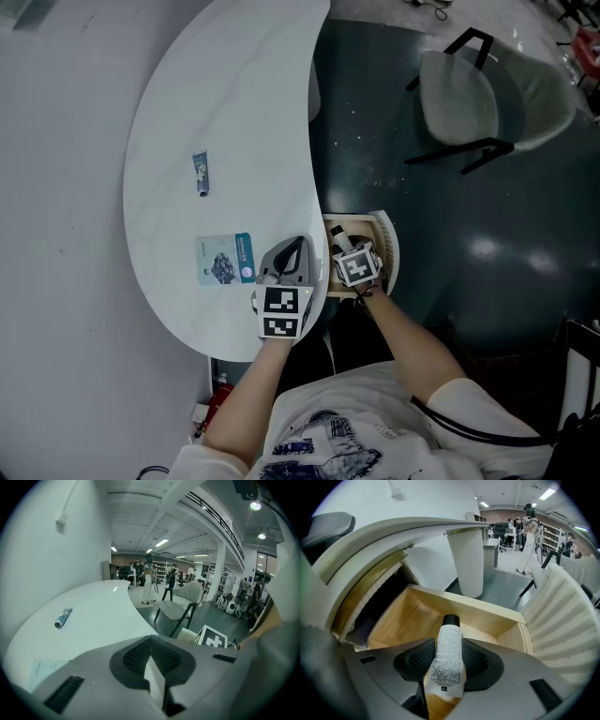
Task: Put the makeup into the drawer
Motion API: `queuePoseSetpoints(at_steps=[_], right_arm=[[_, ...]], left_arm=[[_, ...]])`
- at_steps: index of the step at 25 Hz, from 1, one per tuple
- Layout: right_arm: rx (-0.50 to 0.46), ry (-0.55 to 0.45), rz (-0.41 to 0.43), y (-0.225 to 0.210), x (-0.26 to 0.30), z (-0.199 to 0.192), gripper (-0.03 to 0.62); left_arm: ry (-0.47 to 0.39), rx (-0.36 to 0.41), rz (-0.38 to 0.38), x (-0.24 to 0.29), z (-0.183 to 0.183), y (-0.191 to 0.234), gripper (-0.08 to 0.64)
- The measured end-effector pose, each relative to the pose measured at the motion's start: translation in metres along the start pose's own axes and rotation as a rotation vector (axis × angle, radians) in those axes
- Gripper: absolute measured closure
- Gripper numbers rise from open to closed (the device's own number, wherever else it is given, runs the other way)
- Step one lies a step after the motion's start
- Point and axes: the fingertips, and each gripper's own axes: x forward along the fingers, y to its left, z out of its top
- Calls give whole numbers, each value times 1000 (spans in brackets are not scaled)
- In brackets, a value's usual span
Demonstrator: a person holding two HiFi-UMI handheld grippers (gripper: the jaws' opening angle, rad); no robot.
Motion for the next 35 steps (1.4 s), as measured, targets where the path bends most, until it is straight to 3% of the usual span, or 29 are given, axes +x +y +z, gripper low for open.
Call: queuePoseSetpoints(at_steps=[20, 23, 35], right_arm=[[51, 53, 0, -12, 32, -10, 405], [50, 47, -15, -16, 36, -10, 471], [52, 50, -6, -15, 35, -11, 472]], left_arm=[[-1, -47, 27, 6, -1, 10, 526], [1, -51, 32, 7, -3, 12, 526], [5, -58, 34, 10, -4, 13, 526]])
